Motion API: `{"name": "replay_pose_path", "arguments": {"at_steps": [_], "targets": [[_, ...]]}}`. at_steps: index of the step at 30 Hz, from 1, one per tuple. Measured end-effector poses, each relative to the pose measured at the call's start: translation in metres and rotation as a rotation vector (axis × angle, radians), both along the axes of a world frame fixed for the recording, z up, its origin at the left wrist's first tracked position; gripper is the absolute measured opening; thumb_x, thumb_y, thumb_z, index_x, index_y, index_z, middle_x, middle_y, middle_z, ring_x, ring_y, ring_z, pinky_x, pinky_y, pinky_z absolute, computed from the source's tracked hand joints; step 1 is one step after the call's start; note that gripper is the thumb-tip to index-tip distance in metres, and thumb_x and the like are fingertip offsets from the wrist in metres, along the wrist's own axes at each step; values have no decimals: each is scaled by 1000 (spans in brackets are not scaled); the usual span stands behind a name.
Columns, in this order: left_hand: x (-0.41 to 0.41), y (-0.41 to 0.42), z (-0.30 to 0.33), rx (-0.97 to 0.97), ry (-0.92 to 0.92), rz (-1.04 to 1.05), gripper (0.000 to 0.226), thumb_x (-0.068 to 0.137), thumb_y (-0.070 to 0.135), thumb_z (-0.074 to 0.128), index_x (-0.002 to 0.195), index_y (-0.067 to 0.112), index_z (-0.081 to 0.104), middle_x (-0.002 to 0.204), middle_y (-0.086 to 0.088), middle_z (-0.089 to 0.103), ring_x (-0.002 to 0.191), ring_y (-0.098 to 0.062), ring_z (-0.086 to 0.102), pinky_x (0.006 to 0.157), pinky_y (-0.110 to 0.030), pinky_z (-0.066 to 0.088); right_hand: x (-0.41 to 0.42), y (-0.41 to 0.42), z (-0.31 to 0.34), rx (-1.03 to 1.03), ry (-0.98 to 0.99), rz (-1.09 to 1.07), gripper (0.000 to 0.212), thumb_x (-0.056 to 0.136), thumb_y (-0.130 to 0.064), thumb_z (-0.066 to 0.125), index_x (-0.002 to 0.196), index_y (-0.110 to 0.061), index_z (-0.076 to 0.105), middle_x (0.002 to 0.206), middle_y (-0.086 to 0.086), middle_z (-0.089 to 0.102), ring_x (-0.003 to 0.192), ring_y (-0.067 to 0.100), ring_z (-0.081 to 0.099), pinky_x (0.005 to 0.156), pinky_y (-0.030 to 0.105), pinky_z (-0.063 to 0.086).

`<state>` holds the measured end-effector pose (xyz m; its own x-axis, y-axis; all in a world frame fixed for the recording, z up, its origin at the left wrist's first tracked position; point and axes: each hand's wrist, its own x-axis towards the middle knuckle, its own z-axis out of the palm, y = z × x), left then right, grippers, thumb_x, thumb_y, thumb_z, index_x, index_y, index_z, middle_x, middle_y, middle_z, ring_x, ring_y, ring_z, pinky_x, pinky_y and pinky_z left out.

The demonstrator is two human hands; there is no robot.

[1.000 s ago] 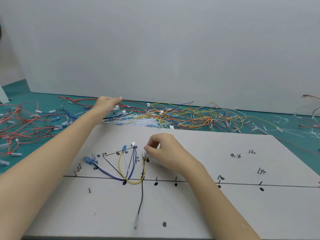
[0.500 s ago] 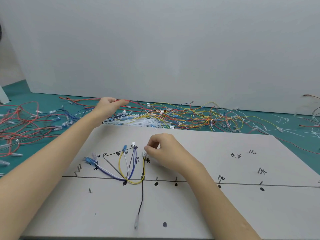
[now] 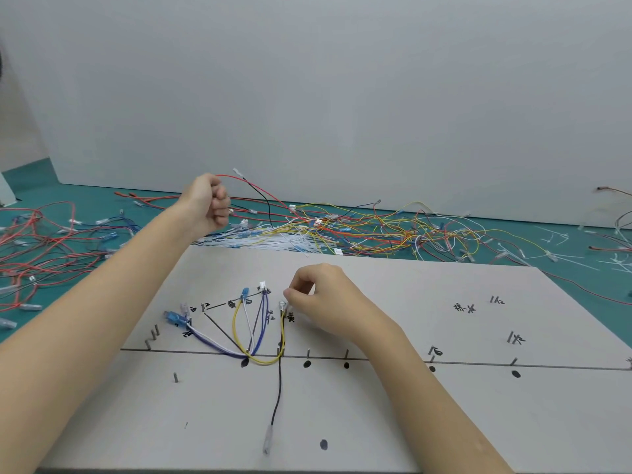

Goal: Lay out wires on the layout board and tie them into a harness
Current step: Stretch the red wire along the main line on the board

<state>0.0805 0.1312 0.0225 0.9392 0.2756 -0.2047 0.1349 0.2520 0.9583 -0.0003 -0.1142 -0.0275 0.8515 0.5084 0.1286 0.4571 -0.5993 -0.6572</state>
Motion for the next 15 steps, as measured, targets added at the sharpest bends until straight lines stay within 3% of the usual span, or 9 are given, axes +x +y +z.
{"name": "replay_pose_path", "arguments": {"at_steps": [3, 8, 12, 15], "targets": [[-2, -3, 5, -261, -137, 9, 60, 96, 26, 27, 37, 20, 30, 35, 5, 19, 35, -12, 16, 43, -20, 16, 0, 0, 0, -3, 2, -3, 16, 90, -28, 56, 80, -19, 65, 83, -6, 66, 61, 5, 52, 59, 27, 43], [-9, -5, 19, -404, -327, 113, 69, 103, 40, 21, 38, 18, 24, 37, 3, 15, 38, -13, 11, 48, -21, 13, 1, 0, -1, 0, -4, -6, 16, 89, -28, 57, 79, -20, 65, 80, -7, 66, 59, 3, 51, 58, 26, 43], [-22, -20, 27, -211, -410, 132, 71, 104, 38, 19, 36, 19, 23, 36, 3, 16, 39, -13, 9, 48, -24, 9, 0, 1, 1, 50, -16, -29, 16, 89, -27, 57, 78, -19, 65, 75, -9, 65, 59, 5, 53, 62, 29, 47], [-39, -44, 26, 39, -513, 133, 69, 103, 26, 23, 34, 22, 23, 36, 6, 16, 39, -12, 11, 45, -25, 10, -2, 4, 8, 237, 20, -91, 16, 91, -26, 56, 81, -18, 65, 75, -7, 64, 63, 9, 54, 61, 27, 46]]}}
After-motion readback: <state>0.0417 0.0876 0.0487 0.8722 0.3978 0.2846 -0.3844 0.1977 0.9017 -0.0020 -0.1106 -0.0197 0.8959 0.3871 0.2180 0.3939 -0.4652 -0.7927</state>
